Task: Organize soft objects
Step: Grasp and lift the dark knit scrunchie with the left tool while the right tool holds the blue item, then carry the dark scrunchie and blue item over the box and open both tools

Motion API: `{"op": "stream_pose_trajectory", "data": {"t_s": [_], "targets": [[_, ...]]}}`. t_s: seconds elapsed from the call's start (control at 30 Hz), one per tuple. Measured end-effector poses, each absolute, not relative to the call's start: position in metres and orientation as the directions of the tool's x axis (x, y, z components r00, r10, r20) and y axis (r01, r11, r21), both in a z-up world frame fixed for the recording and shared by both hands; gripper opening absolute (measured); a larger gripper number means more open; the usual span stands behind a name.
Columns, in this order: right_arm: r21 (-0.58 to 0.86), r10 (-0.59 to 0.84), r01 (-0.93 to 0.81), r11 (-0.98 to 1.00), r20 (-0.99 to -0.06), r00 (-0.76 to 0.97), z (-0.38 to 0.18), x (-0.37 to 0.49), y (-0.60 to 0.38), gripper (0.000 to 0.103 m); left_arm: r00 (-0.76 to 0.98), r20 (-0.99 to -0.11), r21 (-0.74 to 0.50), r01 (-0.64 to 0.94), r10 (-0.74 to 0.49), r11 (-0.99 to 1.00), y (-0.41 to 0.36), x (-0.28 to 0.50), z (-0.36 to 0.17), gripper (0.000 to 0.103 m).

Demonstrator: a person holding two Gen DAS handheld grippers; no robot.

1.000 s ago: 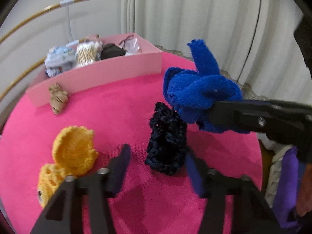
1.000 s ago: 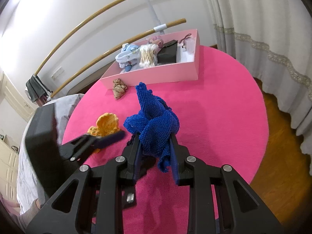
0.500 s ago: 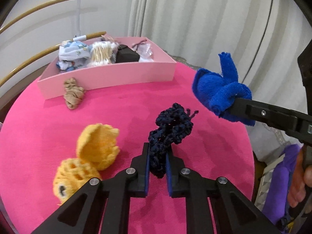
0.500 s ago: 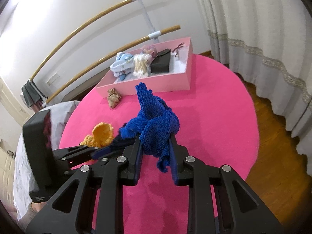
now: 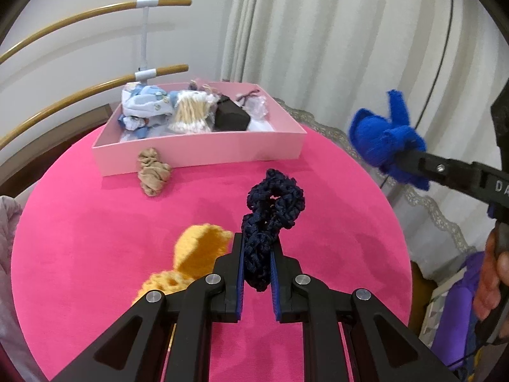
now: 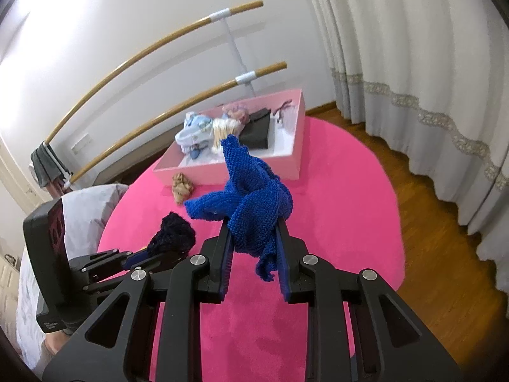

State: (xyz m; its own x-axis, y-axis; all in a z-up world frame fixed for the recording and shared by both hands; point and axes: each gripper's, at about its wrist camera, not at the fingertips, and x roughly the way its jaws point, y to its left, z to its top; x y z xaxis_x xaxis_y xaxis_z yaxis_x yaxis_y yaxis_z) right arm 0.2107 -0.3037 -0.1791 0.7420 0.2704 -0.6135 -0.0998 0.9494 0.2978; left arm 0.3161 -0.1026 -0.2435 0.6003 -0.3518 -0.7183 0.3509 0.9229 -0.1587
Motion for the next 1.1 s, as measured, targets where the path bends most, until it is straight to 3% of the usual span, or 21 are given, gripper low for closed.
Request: {"op": "stream_pose_trajectory", "data": {"t_s": [0.27, 0.67, 1.1], "targets": [[0.272, 0.263, -0.118, 0.955, -0.590, 0.763, -0.159, 0.215, -0.300, 0.022, 0.643, -0.694, -0.149, 0.311, -0.323, 0.939, -0.085, 0.319, -0.224, 0.010], [0.228, 0.282, -0.182, 0.957, -0.563, 0.777, -0.129, 0.243, -0.276, 0.022, 0.738, -0.630, -0.082, 0.245, -0.241, 0.966, -0.065, 0.334, -0.152, 0.011], [0.203, 0.287, -0.205, 0.958, -0.596, 0.750, -0.116, 0.321, -0.264, 0.022, 0.767, -0.610, -0.090, 0.183, -0.199, 0.979, -0.059, 0.391, -0.104, 0.012]]}}
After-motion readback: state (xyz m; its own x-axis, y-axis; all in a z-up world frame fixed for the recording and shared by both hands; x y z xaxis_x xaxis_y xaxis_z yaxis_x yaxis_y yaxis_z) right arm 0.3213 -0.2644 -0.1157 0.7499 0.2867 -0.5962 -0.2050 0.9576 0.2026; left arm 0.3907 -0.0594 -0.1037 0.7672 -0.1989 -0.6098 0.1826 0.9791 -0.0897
